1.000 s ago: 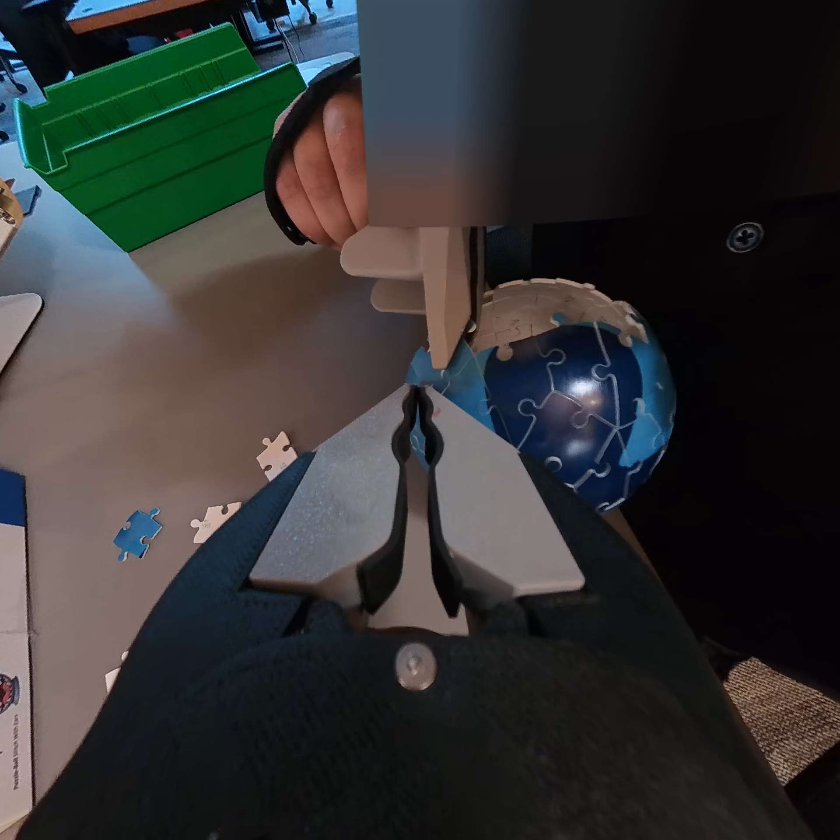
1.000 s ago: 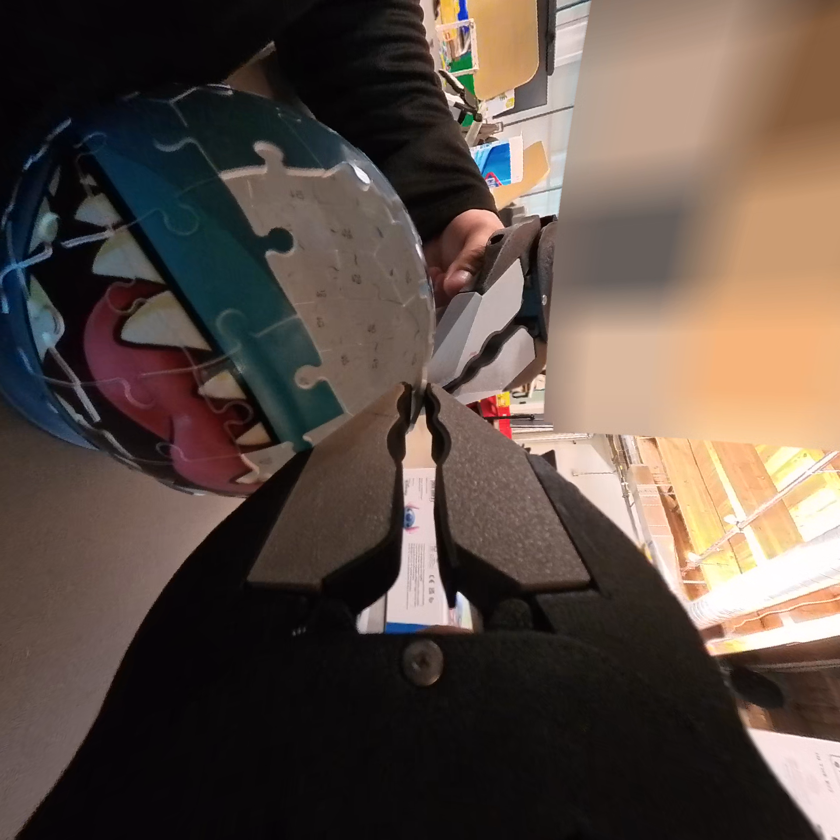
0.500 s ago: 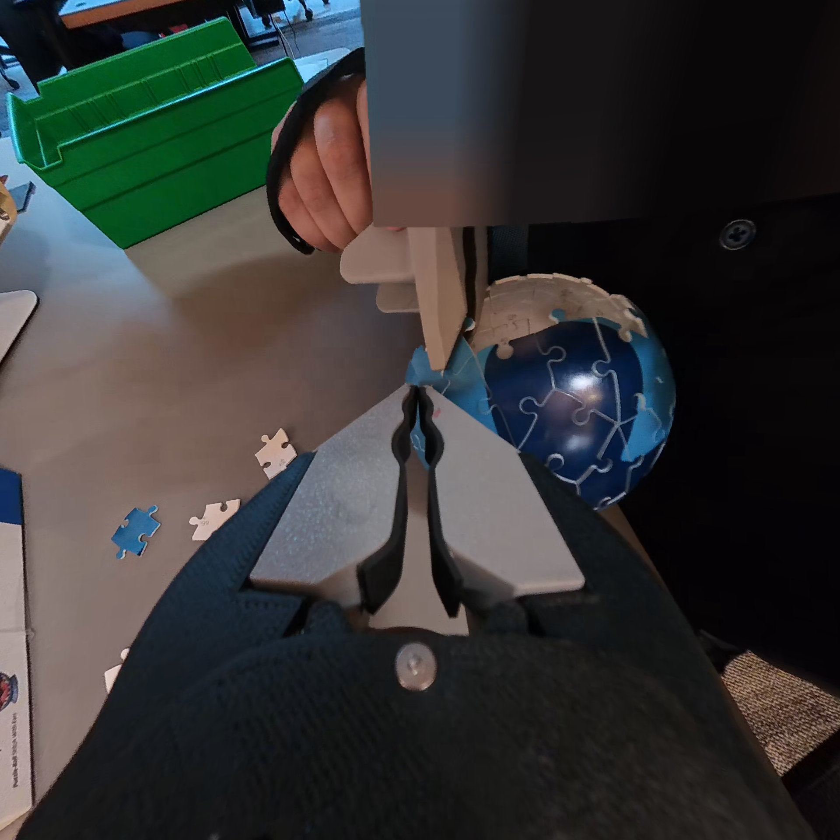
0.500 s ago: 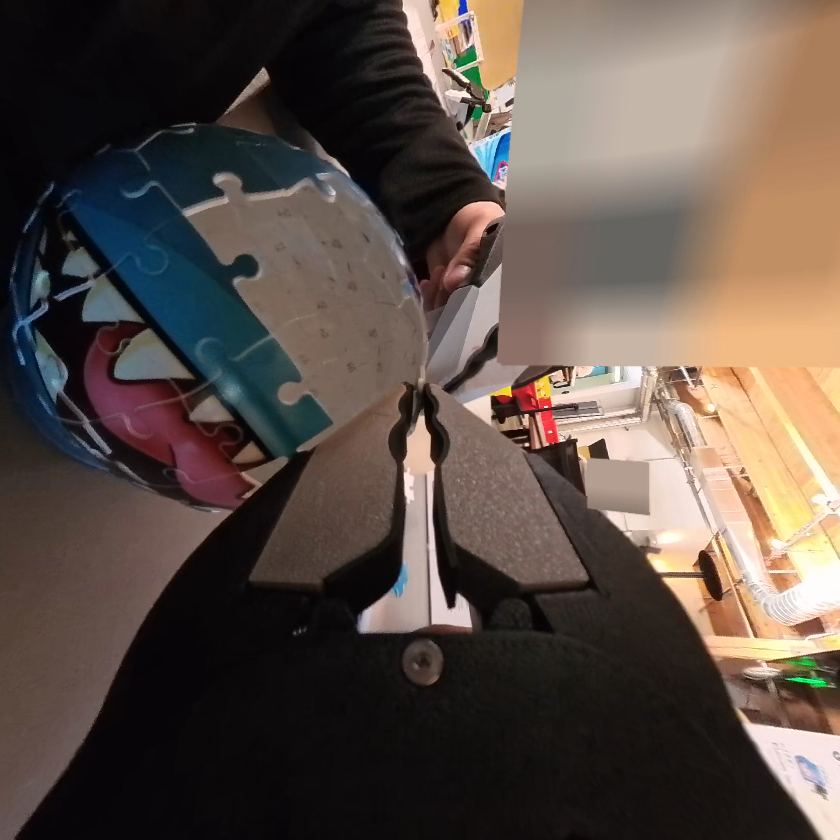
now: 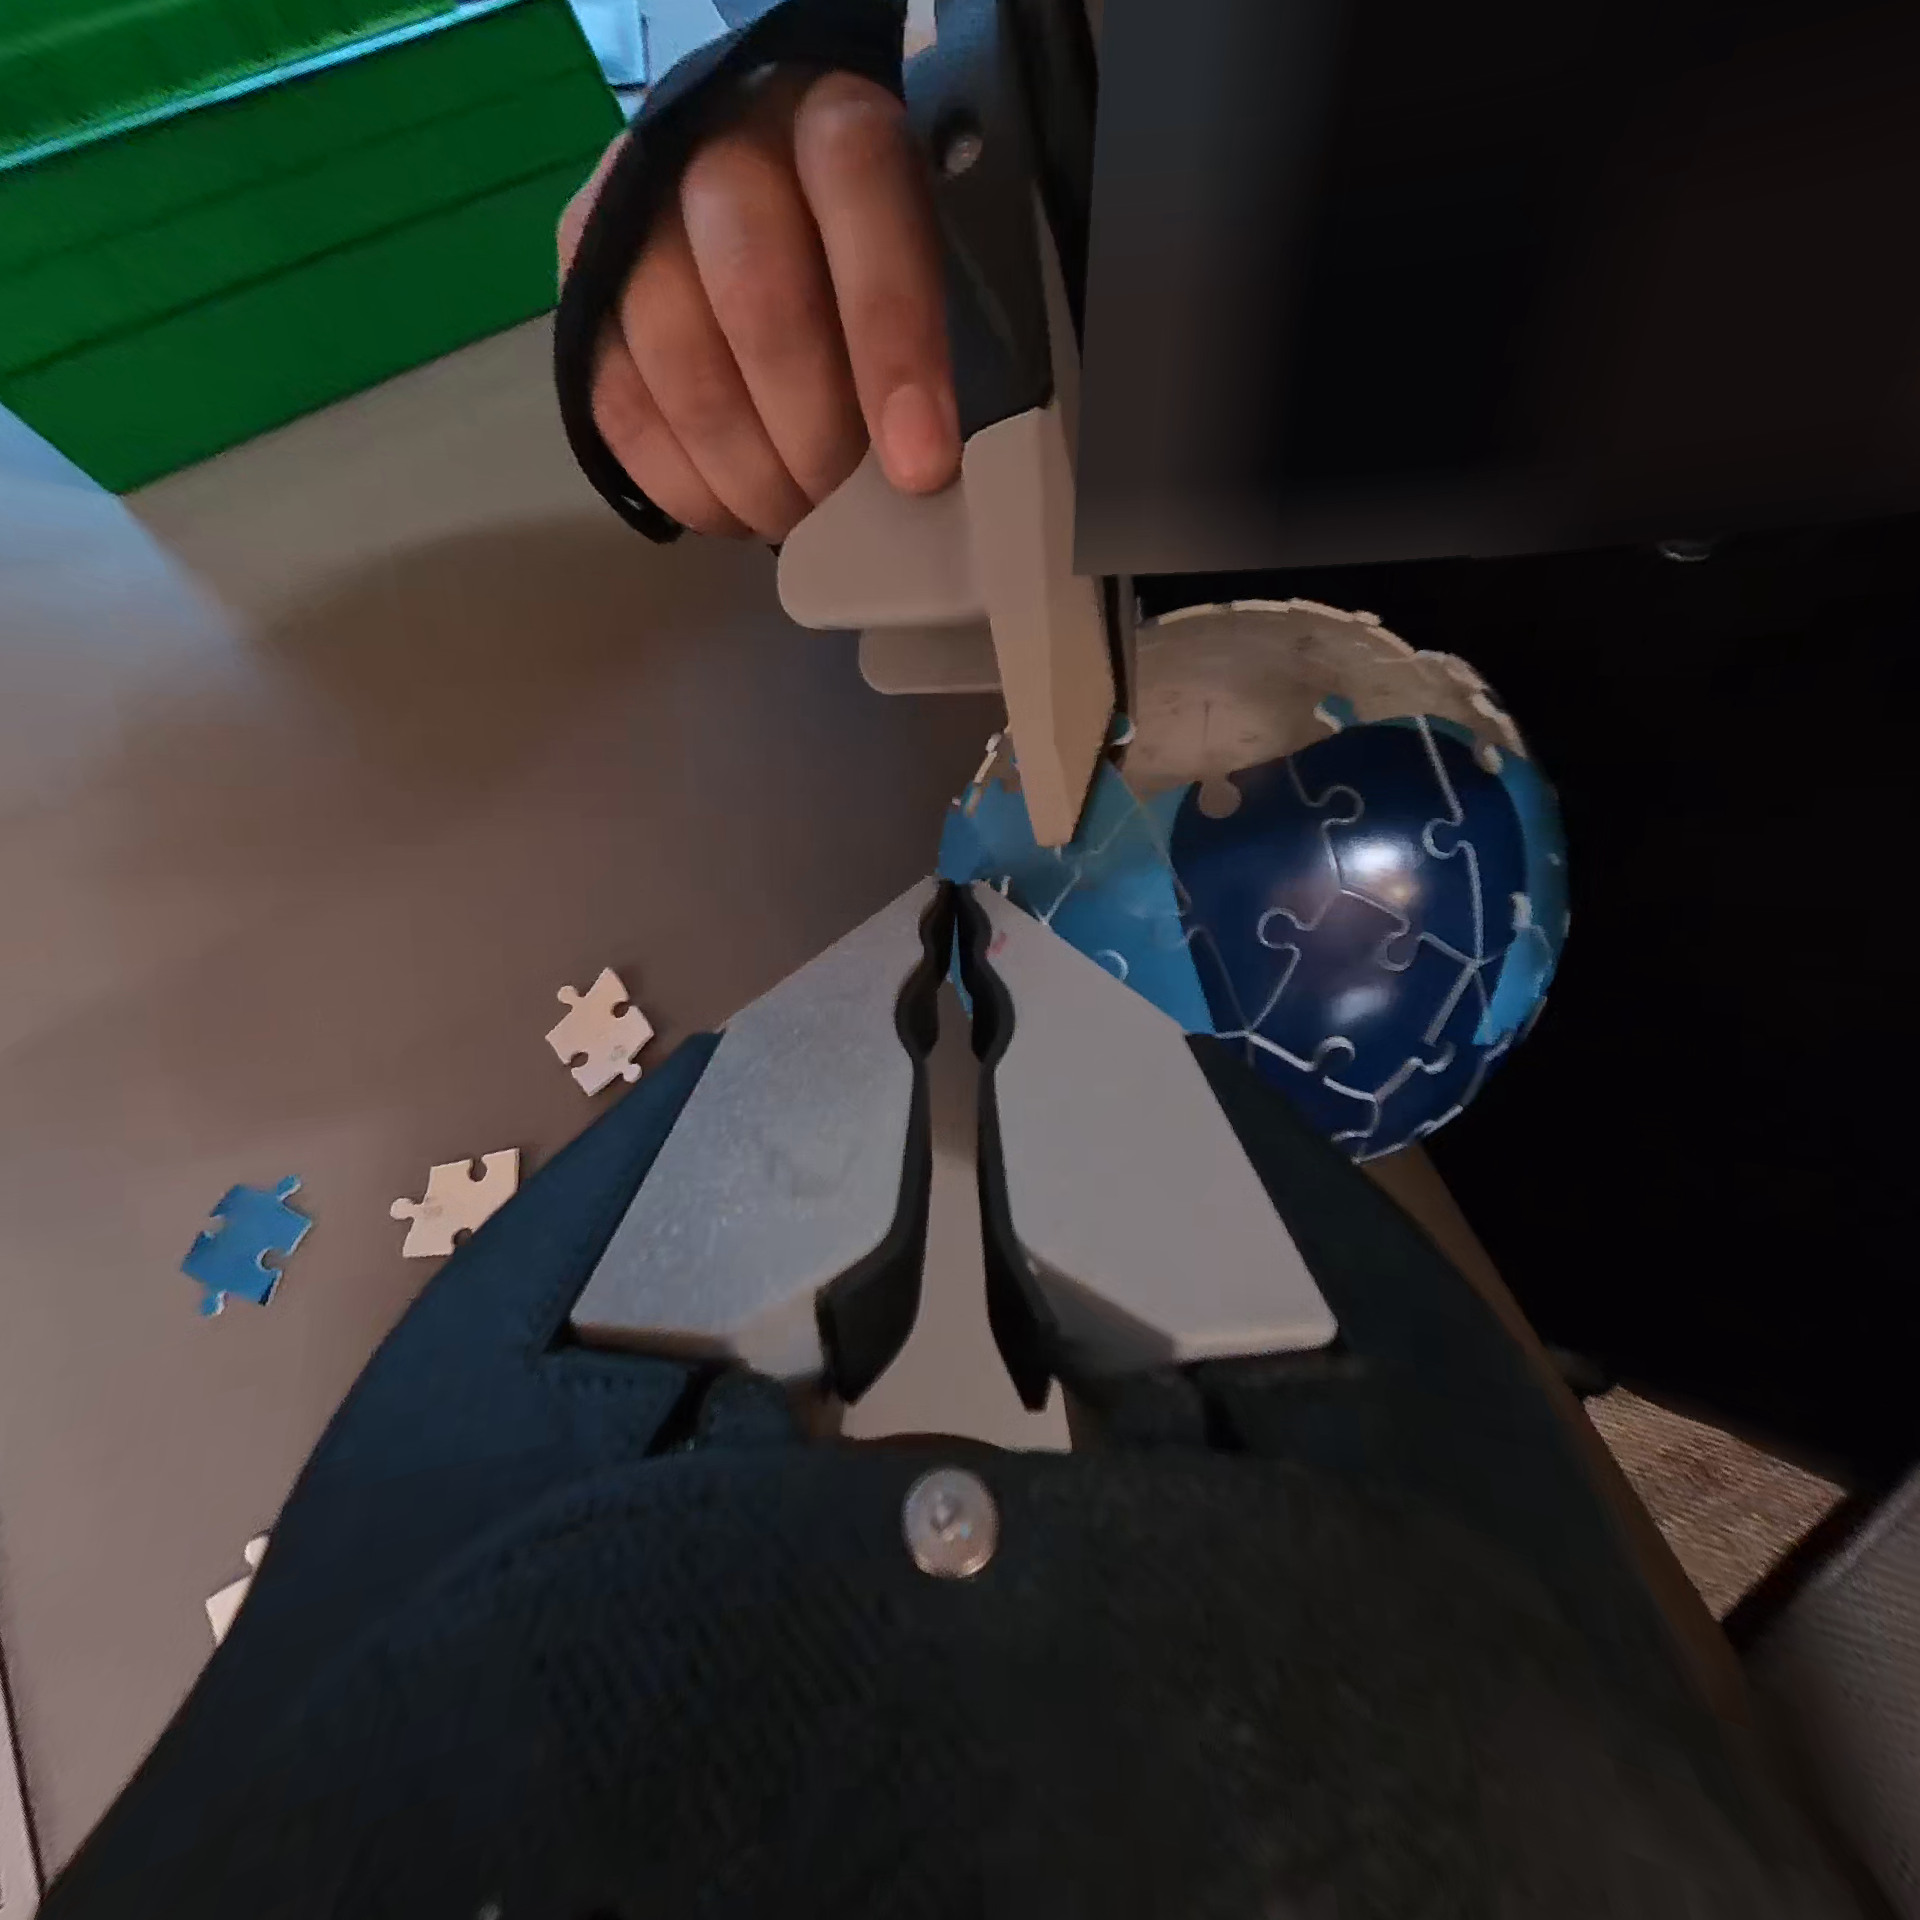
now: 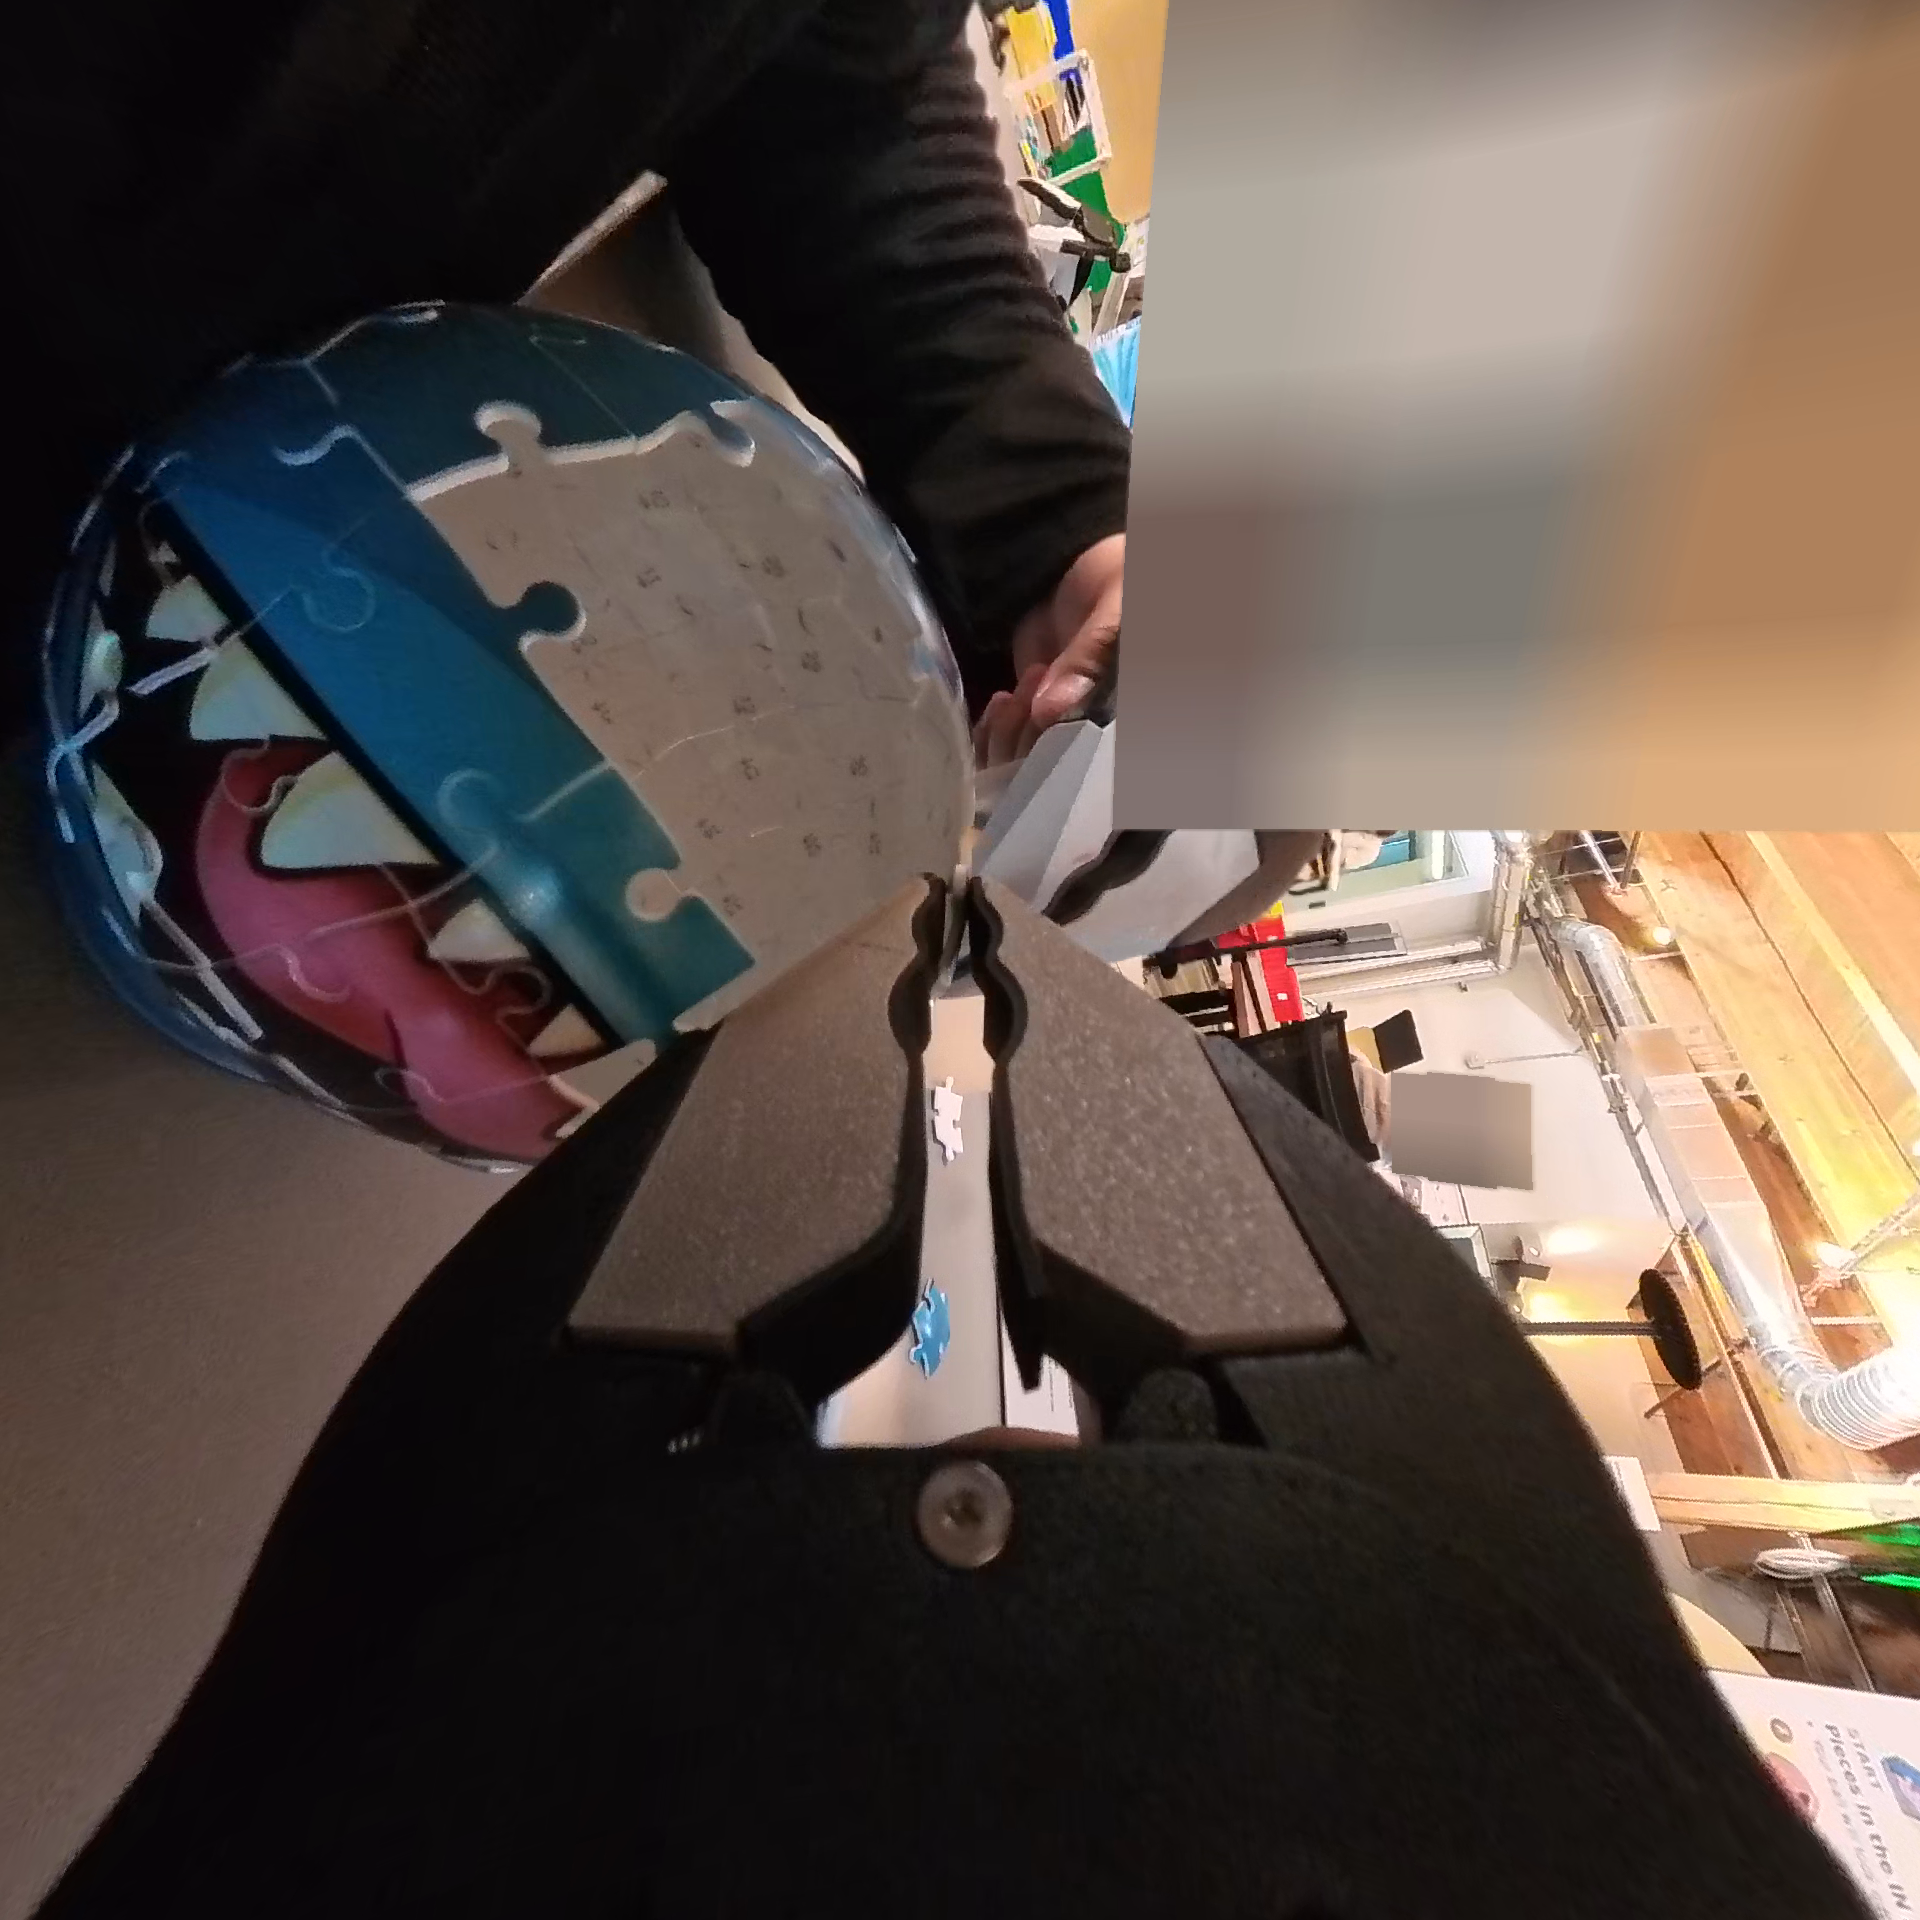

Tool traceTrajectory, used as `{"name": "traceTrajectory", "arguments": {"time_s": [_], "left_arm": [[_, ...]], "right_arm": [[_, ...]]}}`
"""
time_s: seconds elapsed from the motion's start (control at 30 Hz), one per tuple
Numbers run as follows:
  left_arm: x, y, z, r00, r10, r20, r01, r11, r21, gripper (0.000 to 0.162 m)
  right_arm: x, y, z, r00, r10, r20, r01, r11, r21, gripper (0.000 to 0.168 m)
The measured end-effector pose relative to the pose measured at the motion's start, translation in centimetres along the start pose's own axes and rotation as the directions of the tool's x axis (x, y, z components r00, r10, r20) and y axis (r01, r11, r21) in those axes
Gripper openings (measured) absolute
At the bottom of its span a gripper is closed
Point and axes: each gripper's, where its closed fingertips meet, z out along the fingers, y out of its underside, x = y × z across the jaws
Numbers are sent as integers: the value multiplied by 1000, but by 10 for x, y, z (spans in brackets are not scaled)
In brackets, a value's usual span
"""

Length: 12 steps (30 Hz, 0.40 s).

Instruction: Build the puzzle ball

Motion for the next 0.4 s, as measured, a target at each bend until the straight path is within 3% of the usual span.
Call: {"name": "traceTrajectory", "arguments": {"time_s": [0.4], "left_arm": [[0, 1, 0, 998, -5, -62, 4, 1000, -10, 0]], "right_arm": [[-2, -2, 0, 1000, 15, 2, -15, 1000, 14, 0]]}}
